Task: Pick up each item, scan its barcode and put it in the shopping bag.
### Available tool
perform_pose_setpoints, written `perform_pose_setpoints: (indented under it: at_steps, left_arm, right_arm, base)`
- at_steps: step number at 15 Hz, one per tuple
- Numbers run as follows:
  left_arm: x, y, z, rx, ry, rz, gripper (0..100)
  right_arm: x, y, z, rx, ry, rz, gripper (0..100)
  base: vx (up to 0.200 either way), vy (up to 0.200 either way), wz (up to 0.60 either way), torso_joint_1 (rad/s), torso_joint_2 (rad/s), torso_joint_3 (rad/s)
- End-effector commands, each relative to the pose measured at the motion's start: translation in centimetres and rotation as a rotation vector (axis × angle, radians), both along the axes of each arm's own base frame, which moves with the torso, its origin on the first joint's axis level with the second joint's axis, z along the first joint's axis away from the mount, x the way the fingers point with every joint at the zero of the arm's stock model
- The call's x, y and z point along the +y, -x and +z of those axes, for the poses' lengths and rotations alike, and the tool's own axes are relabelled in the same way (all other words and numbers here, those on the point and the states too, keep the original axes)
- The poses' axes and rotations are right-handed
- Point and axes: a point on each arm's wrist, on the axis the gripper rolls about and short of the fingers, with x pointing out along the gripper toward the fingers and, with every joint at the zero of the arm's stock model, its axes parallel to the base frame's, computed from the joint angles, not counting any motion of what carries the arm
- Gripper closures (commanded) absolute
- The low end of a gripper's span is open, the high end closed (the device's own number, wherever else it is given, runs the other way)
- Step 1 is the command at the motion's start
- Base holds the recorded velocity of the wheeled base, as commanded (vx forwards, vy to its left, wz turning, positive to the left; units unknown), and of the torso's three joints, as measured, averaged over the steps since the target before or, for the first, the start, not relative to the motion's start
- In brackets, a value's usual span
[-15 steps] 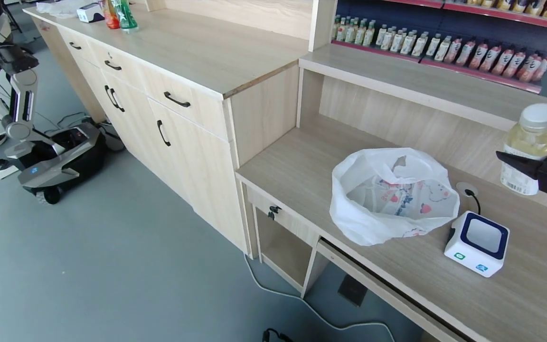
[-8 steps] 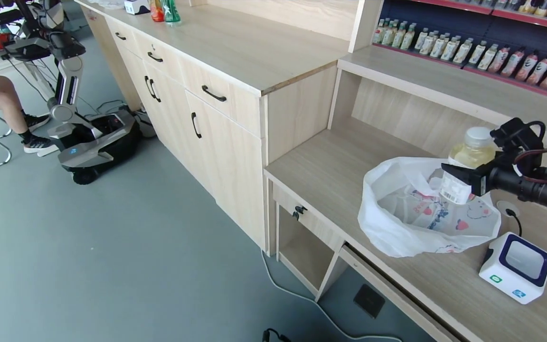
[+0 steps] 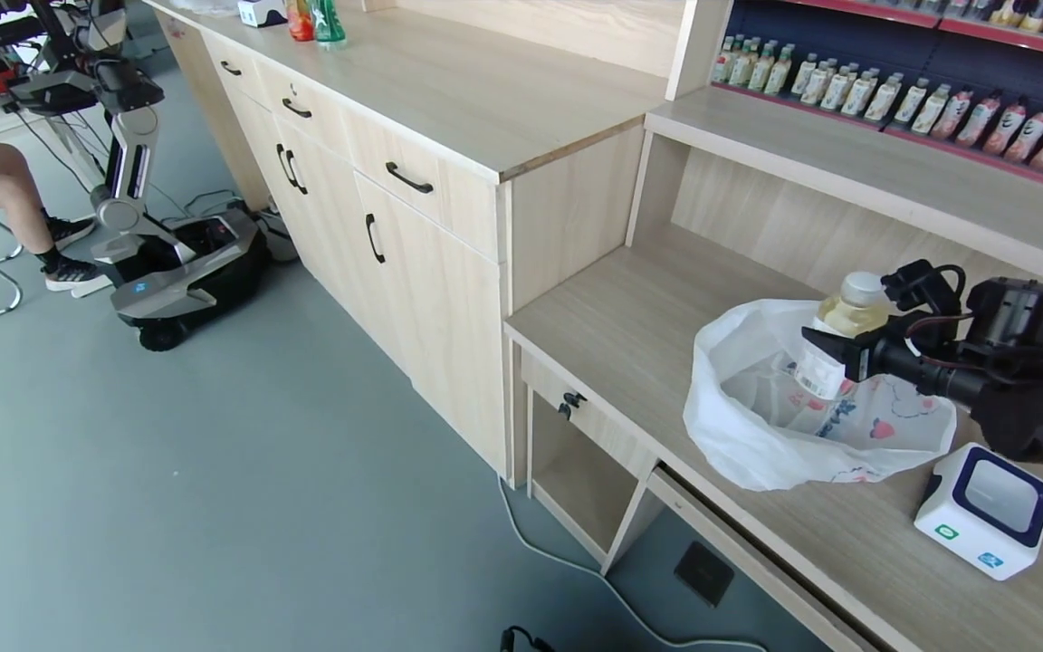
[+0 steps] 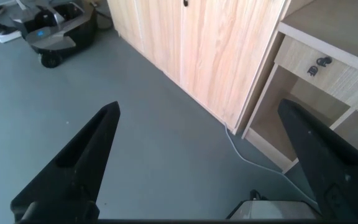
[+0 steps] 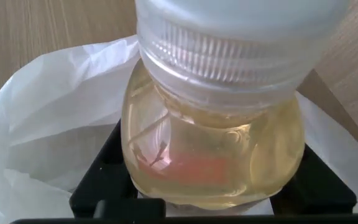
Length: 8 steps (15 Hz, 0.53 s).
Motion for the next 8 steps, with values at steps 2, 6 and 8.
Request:
perform_pose_setpoints:
  at_steps: [2,6,8]
  left_arm:
    - [0.0,0.0,0.0,-0.001,0.0,0.001,0]
    - [0.0,0.0,0.0,-0.001,0.0,0.001,0]
    - [0.0,0.0,0.0,-0.001,0.0,0.001,0]
  right_arm:
    - [-0.3,-1.2,-2.3,0.033,-0.026,-0.002,100]
    - [-0.3,-3.1,-3.1,-0.017,-0.036,0.005,100]
    - [-0.4,-3.4,-3.5,-0.013,-0.037,0.004,100]
  base:
    - [0.0,0.0,0.0,0.0,0.0,0.0]
    - [0.0,0.0,0.0,0.0,0.0,0.0]
    - [0.0,0.0,0.0,0.0,0.0,0.0]
